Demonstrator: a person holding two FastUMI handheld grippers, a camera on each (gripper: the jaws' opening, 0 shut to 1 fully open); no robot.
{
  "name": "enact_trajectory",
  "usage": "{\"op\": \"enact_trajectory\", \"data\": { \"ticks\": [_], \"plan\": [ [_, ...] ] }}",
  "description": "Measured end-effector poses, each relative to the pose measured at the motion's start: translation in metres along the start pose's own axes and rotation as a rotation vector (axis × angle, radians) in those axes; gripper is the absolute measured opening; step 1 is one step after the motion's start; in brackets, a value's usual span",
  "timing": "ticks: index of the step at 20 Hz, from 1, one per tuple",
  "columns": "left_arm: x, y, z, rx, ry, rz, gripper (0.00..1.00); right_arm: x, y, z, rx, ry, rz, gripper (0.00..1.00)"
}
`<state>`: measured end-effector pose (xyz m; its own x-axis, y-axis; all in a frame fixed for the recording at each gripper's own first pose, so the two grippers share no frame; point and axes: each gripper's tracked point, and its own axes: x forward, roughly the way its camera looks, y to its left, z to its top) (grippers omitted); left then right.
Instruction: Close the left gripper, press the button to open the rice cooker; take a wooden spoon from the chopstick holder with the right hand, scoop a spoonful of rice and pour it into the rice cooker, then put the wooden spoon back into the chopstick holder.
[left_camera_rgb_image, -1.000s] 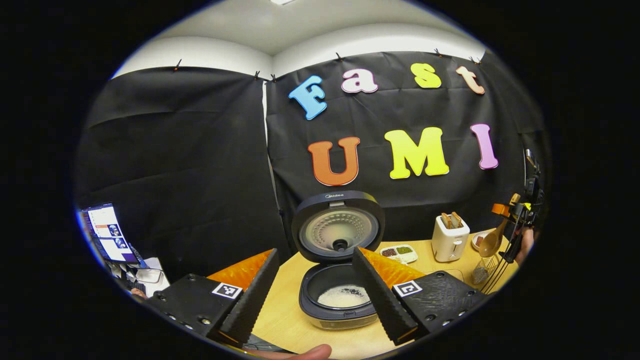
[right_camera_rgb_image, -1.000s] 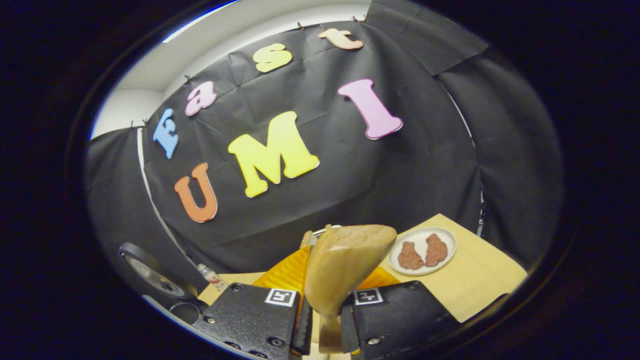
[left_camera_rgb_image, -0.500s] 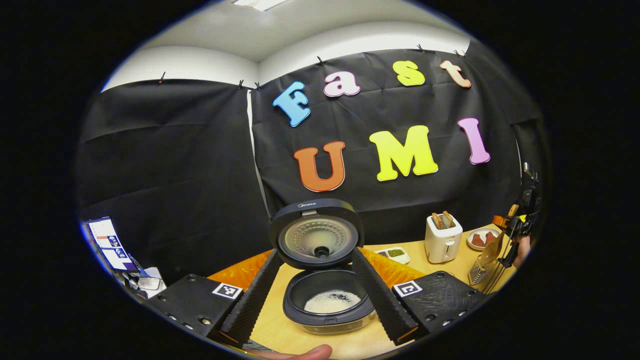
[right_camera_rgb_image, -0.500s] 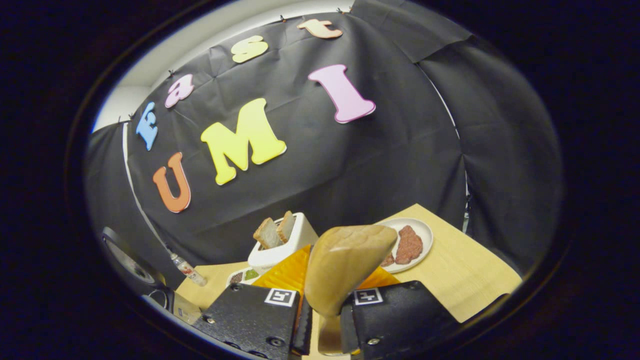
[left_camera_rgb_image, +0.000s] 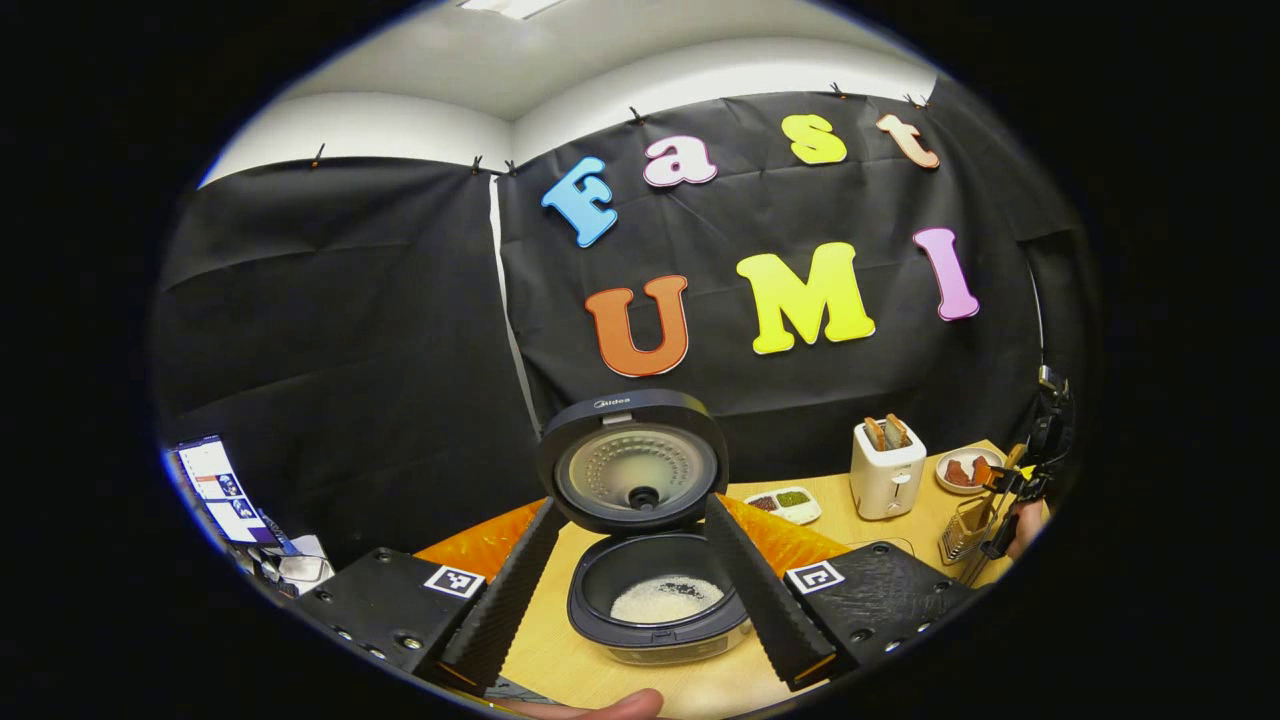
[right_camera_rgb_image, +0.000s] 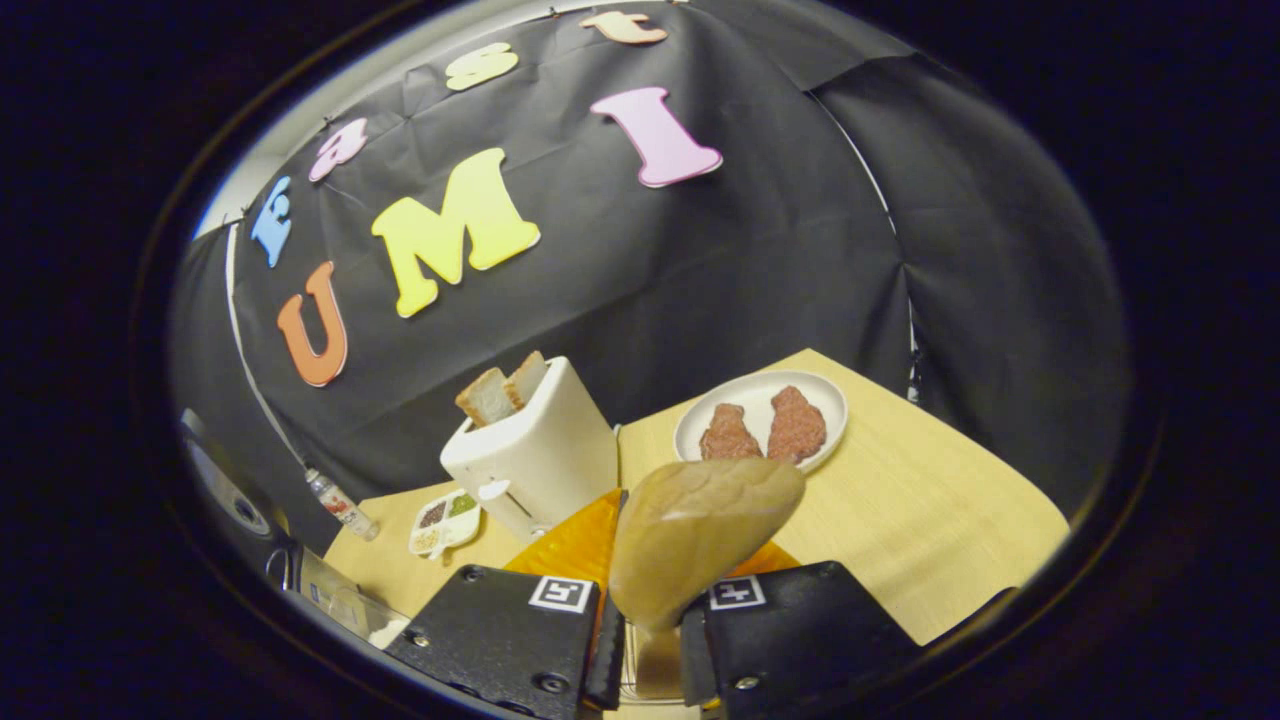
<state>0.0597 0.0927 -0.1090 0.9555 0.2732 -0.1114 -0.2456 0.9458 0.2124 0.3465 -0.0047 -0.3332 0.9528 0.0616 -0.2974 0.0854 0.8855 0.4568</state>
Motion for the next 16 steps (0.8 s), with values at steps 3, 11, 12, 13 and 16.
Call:
{"op": "enact_trajectory", "data": {
  "ticks": [3,11,12,13,16],
  "plan": [
    [0.0,-0.001,0.0,0.006,0.001,-0.006,0.94,-0.002,-0.003,-0.002,-0.005,0.008,-0.013,0.22],
    [-0.006,-0.005,0.003,-0.001,-0.01,-0.024,0.94,-0.016,-0.038,0.004,-0.158,0.036,-0.169,0.93],
    [-0.007,-0.005,0.003,-0.002,-0.012,-0.026,0.94,-0.021,-0.042,0.009,-0.178,0.033,-0.186,0.93],
    [-0.007,-0.005,0.003,-0.004,-0.011,-0.027,0.94,-0.026,-0.044,0.013,-0.193,0.025,-0.192,0.89],
    [-0.01,-0.008,0.005,-0.012,-0.011,-0.039,0.94,-0.054,-0.045,0.033,-0.232,-0.014,-0.211,0.93]
  ]
}}
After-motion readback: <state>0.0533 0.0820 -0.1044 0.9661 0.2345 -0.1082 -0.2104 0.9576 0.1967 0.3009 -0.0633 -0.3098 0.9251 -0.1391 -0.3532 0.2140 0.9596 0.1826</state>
